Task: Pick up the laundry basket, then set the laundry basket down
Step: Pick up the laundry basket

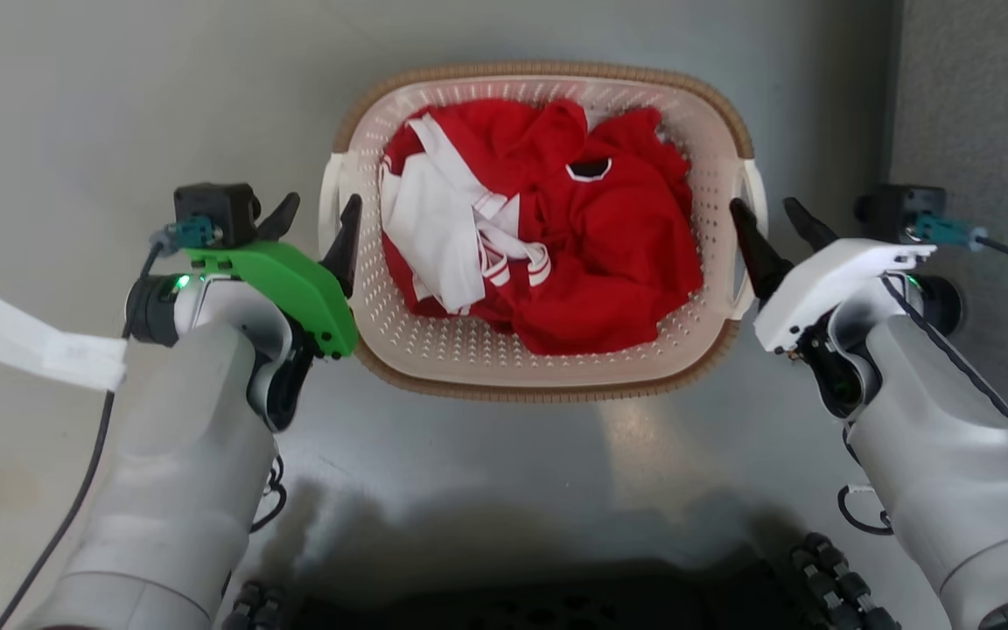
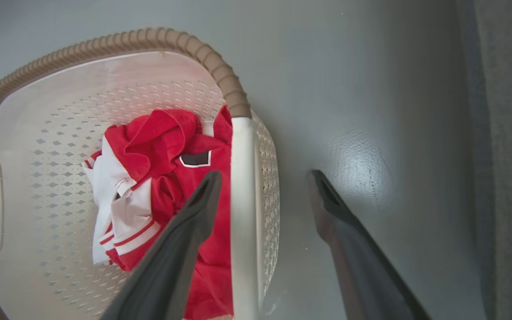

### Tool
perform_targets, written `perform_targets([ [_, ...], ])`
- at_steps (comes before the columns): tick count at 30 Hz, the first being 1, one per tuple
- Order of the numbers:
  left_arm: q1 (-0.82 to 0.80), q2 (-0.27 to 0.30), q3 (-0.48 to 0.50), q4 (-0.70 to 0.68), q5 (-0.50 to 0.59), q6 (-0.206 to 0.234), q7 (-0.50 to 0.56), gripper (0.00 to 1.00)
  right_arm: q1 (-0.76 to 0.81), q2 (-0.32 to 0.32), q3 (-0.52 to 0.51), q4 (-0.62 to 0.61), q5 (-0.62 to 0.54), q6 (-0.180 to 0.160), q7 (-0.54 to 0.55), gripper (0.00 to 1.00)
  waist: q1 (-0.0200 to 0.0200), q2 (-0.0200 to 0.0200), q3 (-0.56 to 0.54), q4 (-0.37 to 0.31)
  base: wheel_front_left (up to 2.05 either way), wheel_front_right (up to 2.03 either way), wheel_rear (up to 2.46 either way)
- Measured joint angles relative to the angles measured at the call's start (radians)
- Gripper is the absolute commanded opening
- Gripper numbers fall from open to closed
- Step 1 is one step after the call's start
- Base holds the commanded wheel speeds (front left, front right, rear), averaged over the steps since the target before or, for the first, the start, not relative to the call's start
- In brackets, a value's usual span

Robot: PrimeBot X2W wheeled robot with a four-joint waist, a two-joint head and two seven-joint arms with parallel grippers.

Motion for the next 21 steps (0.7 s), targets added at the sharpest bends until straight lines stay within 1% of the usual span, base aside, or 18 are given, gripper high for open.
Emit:
perform_targets([
  [8,-0.035,-0.001,-0.047,0.039,-0.028,0.0,0.012,1.0,-0.045,-0.002,0.046,0.031,0.0,0.0,0.012,1.0,0.0,0.0,0.06,0.003,0.0,0.0,0.0],
  [11,-0.05,-0.002,-0.067,0.052,-0.06,0.0,0.019,1.0,-0.066,-0.002,0.062,0.04,0.0,0.0,0.01,1.0,0.0,0.0,0.078,0.009,0.0,0.0,0.0],
  [12,-0.052,-0.002,-0.072,0.056,-0.065,0.0,0.018,0.92,-0.072,-0.001,0.069,0.042,0.0,0.0,0.007,1.0,0.0,0.0,0.082,0.012,0.0,0.0,0.0],
  [13,-0.053,-0.002,-0.079,0.059,-0.071,0.0,0.018,0.78,-0.075,-0.001,0.074,0.045,0.001,0.0,0.002,1.0,0.0,0.0,0.084,0.014,0.0,0.0,0.0],
  [14,-0.053,-0.002,-0.086,0.061,-0.076,0.0,0.018,0.78,-0.078,0.001,0.078,0.049,0.003,0.0,0.0,1.0,0.0,0.0,0.086,0.016,0.0,0.0,0.0],
  [15,-0.053,-0.002,-0.093,0.063,-0.081,0.0,0.018,0.5,-0.081,0.002,0.082,0.053,0.005,0.0,-0.002,0.93,0.0,0.0,0.087,0.018,0.0,0.0,0.0],
  [16,-0.055,-0.002,-0.099,0.064,-0.086,0.0,0.018,0.34,-0.085,0.002,0.086,0.057,0.009,0.0,-0.003,0.55,0.0,0.0,0.088,0.02,0.0,0.0,0.0],
  [17,-0.056,-0.002,-0.105,0.065,-0.09,0.0,0.018,0.1,-0.088,0.002,0.09,0.06,0.011,0.0,-0.004,0.41,0.0,0.0,0.088,0.02,0.0,0.0,0.0],
  [18,-0.057,-0.003,-0.112,0.065,-0.095,-0.003,0.018,0.0,-0.091,0.002,0.094,0.062,0.011,0.0,-0.011,0.11,0.0,0.0,0.088,0.021,0.0,0.0,0.0],
  [19,-0.058,-0.007,-0.119,0.065,-0.104,-0.004,0.017,0.0,-0.093,0.001,0.097,0.063,0.012,0.0,-0.014,0.0,0.0,0.0,0.087,0.022,0.0,0.0,0.0],
  [21,-0.063,-0.004,-0.127,0.071,-0.123,-0.004,0.017,0.0,-0.098,0.002,0.104,0.068,0.021,-0.001,-0.022,0.0,0.0,0.0,0.086,0.023,0.0,0.0,0.0],
])
